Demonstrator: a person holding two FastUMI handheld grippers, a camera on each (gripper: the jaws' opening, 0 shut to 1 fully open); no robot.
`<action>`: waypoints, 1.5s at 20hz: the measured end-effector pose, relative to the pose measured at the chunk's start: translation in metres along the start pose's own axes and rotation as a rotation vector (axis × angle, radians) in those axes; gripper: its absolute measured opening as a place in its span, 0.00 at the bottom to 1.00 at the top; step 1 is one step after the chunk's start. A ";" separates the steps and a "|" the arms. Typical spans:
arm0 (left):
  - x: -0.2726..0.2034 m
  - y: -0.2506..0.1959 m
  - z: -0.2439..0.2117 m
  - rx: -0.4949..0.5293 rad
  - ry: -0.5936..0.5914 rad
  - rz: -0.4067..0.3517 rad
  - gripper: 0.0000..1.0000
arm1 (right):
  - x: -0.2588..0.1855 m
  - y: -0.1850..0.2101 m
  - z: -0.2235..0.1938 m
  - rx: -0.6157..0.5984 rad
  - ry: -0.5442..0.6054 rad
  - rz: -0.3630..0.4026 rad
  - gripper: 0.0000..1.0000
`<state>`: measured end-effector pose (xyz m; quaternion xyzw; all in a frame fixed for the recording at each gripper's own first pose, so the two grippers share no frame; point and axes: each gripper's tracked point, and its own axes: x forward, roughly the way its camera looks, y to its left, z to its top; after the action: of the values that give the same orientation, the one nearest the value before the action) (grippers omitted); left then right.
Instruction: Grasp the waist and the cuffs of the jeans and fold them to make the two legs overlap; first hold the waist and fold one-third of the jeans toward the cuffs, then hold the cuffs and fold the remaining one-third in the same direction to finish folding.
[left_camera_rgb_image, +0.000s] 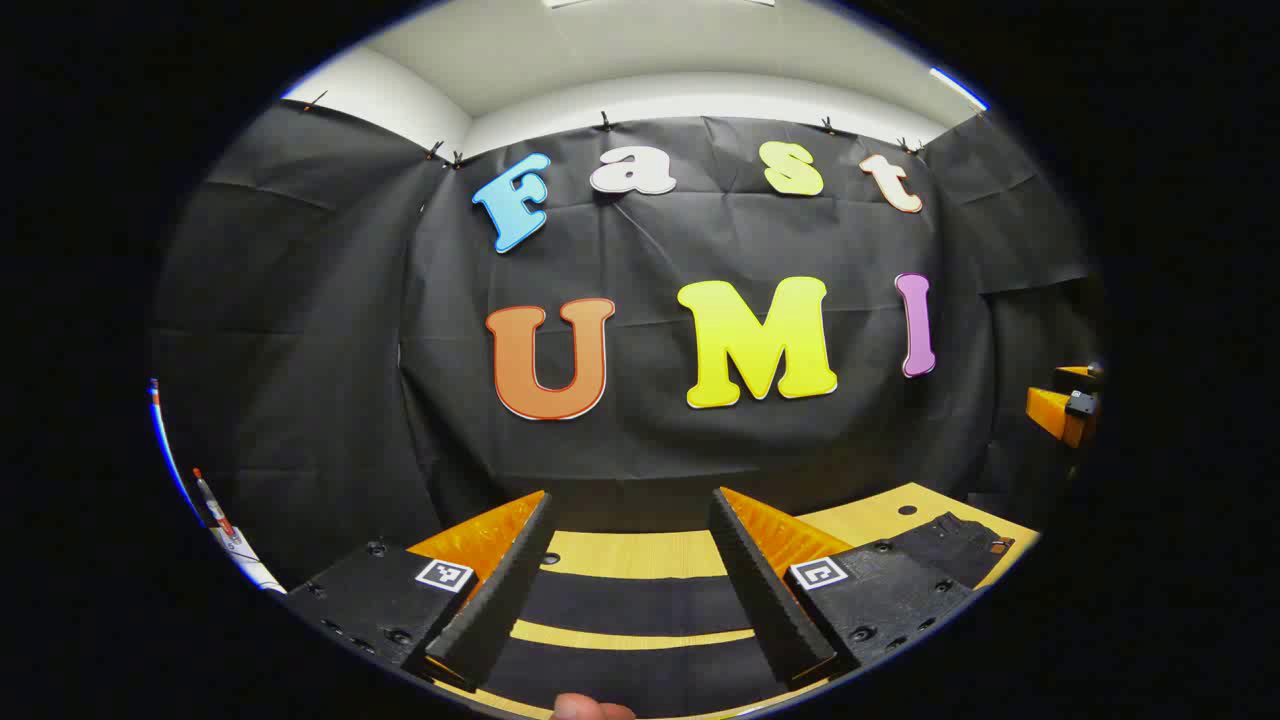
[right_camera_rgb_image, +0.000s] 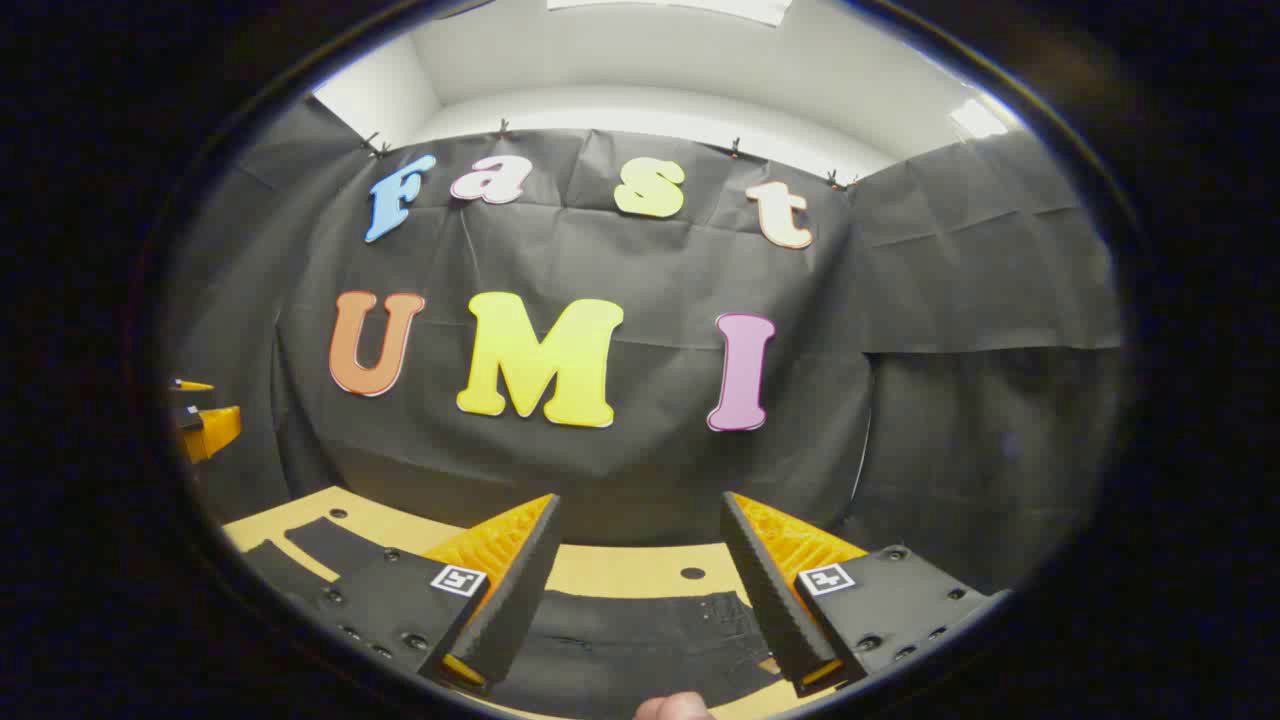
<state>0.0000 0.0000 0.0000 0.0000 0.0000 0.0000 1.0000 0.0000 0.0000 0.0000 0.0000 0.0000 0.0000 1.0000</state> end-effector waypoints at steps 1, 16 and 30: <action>0.001 0.002 -0.004 -0.004 0.018 0.001 0.99 | 0.001 -0.001 -0.001 0.001 0.007 -0.003 0.96; 0.013 0.011 -0.018 0.004 0.058 0.023 0.99 | 0.016 -0.025 0.002 0.002 -0.001 -0.051 0.96; 0.027 0.014 -0.027 0.007 0.082 0.022 0.99 | 0.032 -0.023 -0.004 0.000 0.011 -0.042 0.97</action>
<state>0.0269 0.0141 -0.0275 0.0036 0.0410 0.0112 0.9991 0.0324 -0.0232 -0.0041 -0.0001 0.0054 -0.0208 0.9998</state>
